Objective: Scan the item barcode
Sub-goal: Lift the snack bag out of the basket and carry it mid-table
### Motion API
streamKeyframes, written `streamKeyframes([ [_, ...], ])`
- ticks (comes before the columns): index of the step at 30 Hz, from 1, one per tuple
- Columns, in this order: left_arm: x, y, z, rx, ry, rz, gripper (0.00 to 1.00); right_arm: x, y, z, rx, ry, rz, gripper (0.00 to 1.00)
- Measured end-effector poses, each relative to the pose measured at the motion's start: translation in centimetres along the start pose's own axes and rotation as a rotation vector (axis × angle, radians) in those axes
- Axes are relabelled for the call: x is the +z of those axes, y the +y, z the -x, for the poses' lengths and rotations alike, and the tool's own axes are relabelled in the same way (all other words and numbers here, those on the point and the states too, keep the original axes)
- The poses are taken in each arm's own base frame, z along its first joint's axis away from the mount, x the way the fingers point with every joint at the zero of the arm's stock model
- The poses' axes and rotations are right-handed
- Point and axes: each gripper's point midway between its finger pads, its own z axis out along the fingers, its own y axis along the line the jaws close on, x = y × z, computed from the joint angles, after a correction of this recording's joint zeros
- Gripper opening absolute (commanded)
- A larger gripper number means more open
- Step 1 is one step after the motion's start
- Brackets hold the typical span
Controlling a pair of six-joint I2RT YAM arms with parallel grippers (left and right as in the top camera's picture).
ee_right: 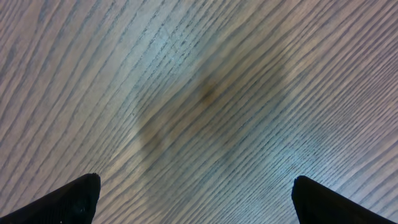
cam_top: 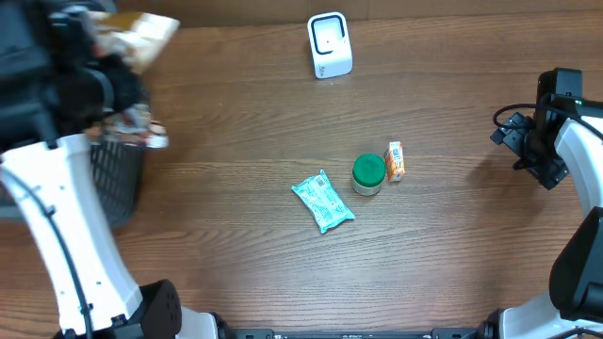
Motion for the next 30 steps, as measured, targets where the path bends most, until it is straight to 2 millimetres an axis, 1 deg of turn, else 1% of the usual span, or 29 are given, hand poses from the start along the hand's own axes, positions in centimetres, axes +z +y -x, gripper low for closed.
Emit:
streamKeyframes([
  [2,2.2,-2.0,-2.0,0.05,0.079,-0.019,0.04,0.0,0.0,0.0,0.0,0.001,0.0,1.0],
  [3,3.1,-2.6,-2.8,0.068,0.109,-0.023,0.04,0.0,0.0,0.0,0.0,0.0,0.0,1.0],
  [4,4.3,-3.5,-4.0,0.092,0.151,-0.029,0.04,0.0,0.0,0.0,0.001,0.0,0.001,1.0],
  [5,6.1,-4.3,-5.8,0.119,0.207,-0.032,0.04,0.0,0.0,0.0,0.0,0.001,-0.001,1.0],
  [6,6.7,-4.5,-6.4,0.125,0.229,-0.032,0.04,0.0,0.0,0.0,0.0,0.001,0.0,1.0],
  [9,10.3,-5.9,-9.9,0.164,0.316,-0.037,0.04,0.0,0.0,0.0,0.0,0.0,0.0,1.0],
  [14,15.0,-6.4,-15.7,0.188,0.422,-0.018,0.04,0.0,0.0,0.0,0.0,0.001,0.0,1.0],
  [18,18.2,-5.8,-20.1,0.189,0.466,0.046,0.04,0.0,0.0,0.0,0.0,0.0,0.001,1.0],
  [21,19.8,-5.2,-22.6,0.179,0.473,0.078,0.04,0.0,0.0,0.0,0.0,0.0,0.0,1.0],
  [25,21.8,-4.8,-24.7,0.15,0.45,0.093,0.06,0.0,0.0,0.0,0.0,0.0,0.0,1.0],
  [27,22.7,-4.7,-25.5,0.136,0.43,0.09,0.11,0.0,0.0,0.0,0.0,0.001,0.0,1.0],
  [29,23.3,-4.5,-26.1,0.131,0.417,0.088,0.3,0.0,0.0,0.0,0.001,0.0,0.0,1.0],
  [30,23.6,-4.4,-26.3,0.128,0.412,0.087,0.38,0.0,0.0,0.0,0.0,0.001,0.0,1.0],
])
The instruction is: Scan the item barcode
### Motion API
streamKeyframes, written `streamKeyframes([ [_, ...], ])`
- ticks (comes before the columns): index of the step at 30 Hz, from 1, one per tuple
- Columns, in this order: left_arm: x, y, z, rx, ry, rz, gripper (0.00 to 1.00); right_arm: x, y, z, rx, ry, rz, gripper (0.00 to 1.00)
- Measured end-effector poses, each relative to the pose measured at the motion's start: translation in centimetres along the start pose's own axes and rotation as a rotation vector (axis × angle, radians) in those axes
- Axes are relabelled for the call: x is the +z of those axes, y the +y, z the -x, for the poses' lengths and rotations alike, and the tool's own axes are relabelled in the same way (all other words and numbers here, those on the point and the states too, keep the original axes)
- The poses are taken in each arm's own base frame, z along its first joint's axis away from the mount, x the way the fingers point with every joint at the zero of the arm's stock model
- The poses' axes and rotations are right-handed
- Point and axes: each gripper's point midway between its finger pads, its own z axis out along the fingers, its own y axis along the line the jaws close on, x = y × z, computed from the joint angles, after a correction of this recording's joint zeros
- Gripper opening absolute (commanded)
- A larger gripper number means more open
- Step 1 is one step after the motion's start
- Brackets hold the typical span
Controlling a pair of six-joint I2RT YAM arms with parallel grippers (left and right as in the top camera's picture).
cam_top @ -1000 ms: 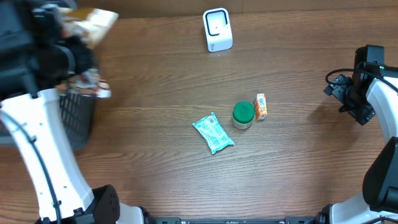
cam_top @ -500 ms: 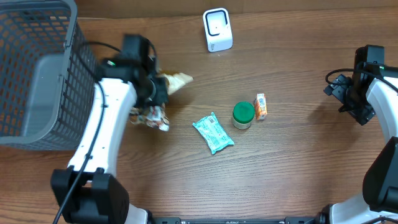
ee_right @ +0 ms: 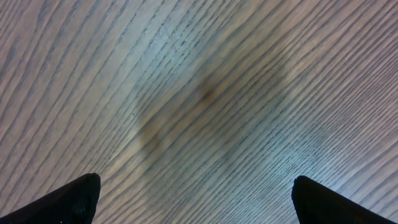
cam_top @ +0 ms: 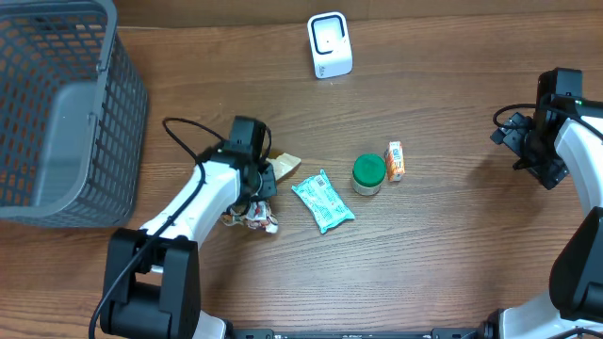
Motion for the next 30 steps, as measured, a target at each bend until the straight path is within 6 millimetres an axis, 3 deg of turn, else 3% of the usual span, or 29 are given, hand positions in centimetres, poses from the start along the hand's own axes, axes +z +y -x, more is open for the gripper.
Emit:
streamKeyframes([
  [5,0.9,0.2,-0.7,-0.017,-0.002,0.001,0.58,0.0,0.0,0.0,0.0,0.0,0.0,1.0],
  [14,0.4,0.5,-1.2,0.024,0.032,0.018,0.65,0.0,0.0,0.0,0.0,-0.001,0.0,1.0],
  [20,-2.3,-0.1,0.8,0.04,0.03,0.02,0.73,0.0,0.0,0.0,0.0,0.0,0.0,1.0],
  [24,-4.3,-0.6,2.2,0.042,0.017,0.015,0.71,0.0,0.0,0.0,0.0,0.0,0.001,1.0],
  [30,-4.6,-0.1,1.3,0.043,0.059,0.037,0.77,0.0,0.0,0.0,0.0,0.0,0.0,1.0],
])
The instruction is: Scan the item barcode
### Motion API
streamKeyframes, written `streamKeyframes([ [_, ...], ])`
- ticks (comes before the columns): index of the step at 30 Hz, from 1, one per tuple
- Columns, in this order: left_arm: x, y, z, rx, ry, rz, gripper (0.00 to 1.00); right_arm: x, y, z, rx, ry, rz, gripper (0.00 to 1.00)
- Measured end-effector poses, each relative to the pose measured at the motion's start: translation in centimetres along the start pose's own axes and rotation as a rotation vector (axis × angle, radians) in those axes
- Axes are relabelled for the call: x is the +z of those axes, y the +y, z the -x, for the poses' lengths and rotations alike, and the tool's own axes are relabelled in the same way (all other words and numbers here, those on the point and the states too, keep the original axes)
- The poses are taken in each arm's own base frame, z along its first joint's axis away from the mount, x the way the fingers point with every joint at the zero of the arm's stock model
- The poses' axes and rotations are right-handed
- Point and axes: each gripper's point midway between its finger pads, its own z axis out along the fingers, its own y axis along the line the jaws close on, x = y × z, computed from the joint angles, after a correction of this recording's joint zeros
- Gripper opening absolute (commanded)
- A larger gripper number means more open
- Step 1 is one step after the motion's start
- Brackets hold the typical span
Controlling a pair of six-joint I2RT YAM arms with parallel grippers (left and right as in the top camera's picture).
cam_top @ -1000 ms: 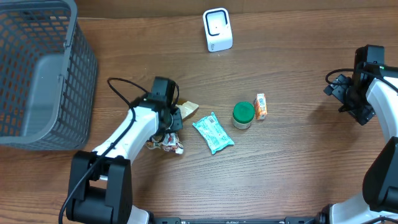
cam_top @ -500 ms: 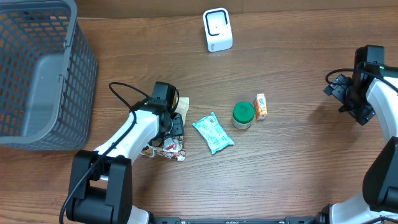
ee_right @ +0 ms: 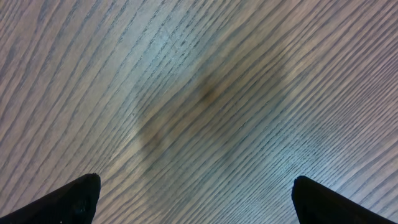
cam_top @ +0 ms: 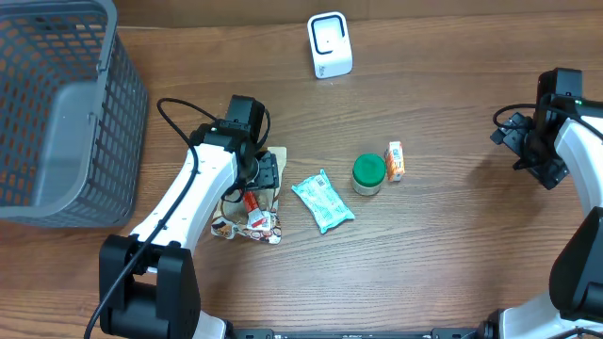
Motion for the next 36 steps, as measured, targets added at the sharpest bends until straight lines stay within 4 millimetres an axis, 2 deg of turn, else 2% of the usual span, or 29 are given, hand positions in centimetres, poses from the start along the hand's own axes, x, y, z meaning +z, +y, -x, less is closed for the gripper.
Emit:
streamKeyframes([
  [4,0.8,0.9,-0.9,-0.011,0.023,0.037,0.7,0.0,0.0,0.0,0.001,0.0,0.0,1.0],
  [8,1.6,1.7,-2.0,-0.049,0.053,0.058,0.47,0.0,0.0,0.0,0.001,-0.001,0.0,1.0],
  [10,1.9,1.9,-2.2,-0.059,0.054,0.063,0.47,0.0,0.0,0.0,0.0,0.0,0.0,1.0],
  [11,2.1,1.9,-2.4,-0.063,0.055,0.064,0.43,0.0,0.0,0.0,0.0,-0.001,0.001,1.0],
  [14,2.4,2.0,-2.7,-0.074,0.058,0.067,0.23,0.0,0.0,0.0,0.0,0.0,0.0,1.0],
  [15,2.5,2.1,-2.7,-0.074,0.058,0.069,0.19,0.0,0.0,0.0,0.0,0.0,0.0,1.0],
  [20,2.6,2.0,-2.4,-0.069,0.045,0.069,0.16,0.0,0.0,0.0,0.001,0.0,0.0,1.0],
  [23,2.6,2.0,-2.1,-0.064,0.032,0.066,0.09,0.0,0.0,0.0,0.0,-0.001,0.0,1.0],
  [24,2.6,1.9,-2.0,-0.061,0.029,0.065,0.08,0.0,0.0,0.0,0.0,-0.001,0.0,1.0],
  [25,2.6,1.9,-1.9,-0.06,0.026,0.064,0.13,0.0,0.0,0.0,0.001,0.0,0.0,1.0],
  [27,2.6,1.9,-1.9,-0.053,0.024,0.064,0.35,0.0,0.0,0.0,0.0,0.0,0.001,1.0],
  [30,2.6,2.0,-2.3,-0.048,0.038,0.069,0.39,0.0,0.0,0.0,0.0,-0.001,0.0,1.0],
  [36,2.6,2.2,-2.7,-0.047,0.056,0.076,0.42,0.0,0.0,0.0,0.001,0.0,0.0,1.0],
])
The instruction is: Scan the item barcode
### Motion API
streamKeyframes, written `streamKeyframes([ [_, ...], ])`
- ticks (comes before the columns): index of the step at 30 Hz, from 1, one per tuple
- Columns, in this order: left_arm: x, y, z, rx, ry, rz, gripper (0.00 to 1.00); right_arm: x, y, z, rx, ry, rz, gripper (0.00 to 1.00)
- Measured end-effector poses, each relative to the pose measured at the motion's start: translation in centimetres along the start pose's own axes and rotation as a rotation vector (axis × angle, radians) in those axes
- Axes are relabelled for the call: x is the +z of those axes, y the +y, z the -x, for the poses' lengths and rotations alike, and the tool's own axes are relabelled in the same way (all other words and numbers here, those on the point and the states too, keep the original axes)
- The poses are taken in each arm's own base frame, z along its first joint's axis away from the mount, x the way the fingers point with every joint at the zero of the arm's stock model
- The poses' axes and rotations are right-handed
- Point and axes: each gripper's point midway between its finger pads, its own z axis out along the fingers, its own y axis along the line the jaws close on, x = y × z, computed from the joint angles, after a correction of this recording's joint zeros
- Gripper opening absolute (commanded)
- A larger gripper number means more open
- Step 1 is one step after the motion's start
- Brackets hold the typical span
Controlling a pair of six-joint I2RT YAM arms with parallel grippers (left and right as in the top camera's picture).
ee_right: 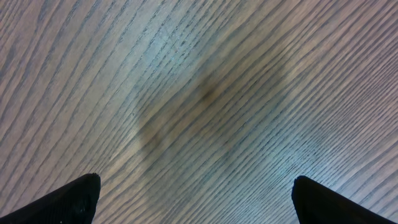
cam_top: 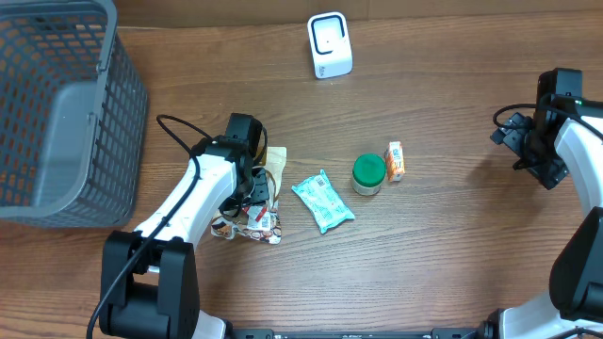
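The white barcode scanner (cam_top: 330, 44) stands at the table's far edge. My left gripper (cam_top: 257, 191) is low over a heap of colourful snack packets (cam_top: 247, 223), with a beige packet (cam_top: 275, 158) just beyond it. The overhead view does not show whether its jaws are open or shut. A teal packet (cam_top: 323, 201), a green-lidded jar (cam_top: 368, 174) and a small orange carton (cam_top: 395, 160) lie in the middle. My right gripper (ee_right: 194, 200) is open over bare wood at the far right, holding nothing.
A large grey mesh basket (cam_top: 57, 113) fills the back left corner. My right arm (cam_top: 551, 141) stays by the right edge, its cable looping beside it. The table (cam_top: 452, 254) is dark wood.
My left gripper has shifted a little toward me and left, onto the colourful packets. The beige packet now shows beyond it. The right arm has not moved.
My left arm was first raised at the far left by the basket, with packets near it. Then its gripper was down on the table beside a beige packet and colourful packets. It has stayed over that heap, shifting slightly. The right gripper stayed open and still.
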Motion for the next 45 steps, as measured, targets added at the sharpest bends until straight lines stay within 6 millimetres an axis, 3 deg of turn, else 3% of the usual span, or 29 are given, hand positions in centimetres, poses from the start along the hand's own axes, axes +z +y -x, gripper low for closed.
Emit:
streamKeyframes([
  [5,0.2,0.2,0.6,-0.063,-0.026,0.006,0.44,0.0,0.0,0.0,-0.001,0.0,0.0,1.0],
  [14,0.5,2.1,1.5,-0.353,-0.021,-0.021,0.44,0.0,0.0,0.0,-0.001,0.0,0.0,1.0],
  [23,0.9,1.6,1.4,-0.434,-0.01,-0.067,0.35,0.0,0.0,0.0,-0.001,-0.001,0.001,1.0],
  [29,2.8,1.6,0.5,-0.476,-0.012,-0.075,0.3,0.0,0.0,0.0,-0.001,-0.001,0.0,1.0],
  [34,3.4,1.7,0.2,-0.503,-0.016,-0.079,0.15,0.0,0.0,0.0,0.0,0.0,0.0,1.0],
  [36,3.4,1.7,0.2,-0.504,-0.019,-0.079,0.04,0.0,0.0,0.0,-0.001,0.0,0.0,1.0],
  [41,3.1,2.2,0.2,-0.485,-0.007,-0.067,0.04,0.0,0.0,0.0,-0.001,0.0,0.0,1.0],
  [45,1.6,2.8,1.0,-0.446,-0.004,-0.043,0.04,0.0,0.0,0.0,0.0,-0.001,0.001,1.0],
])
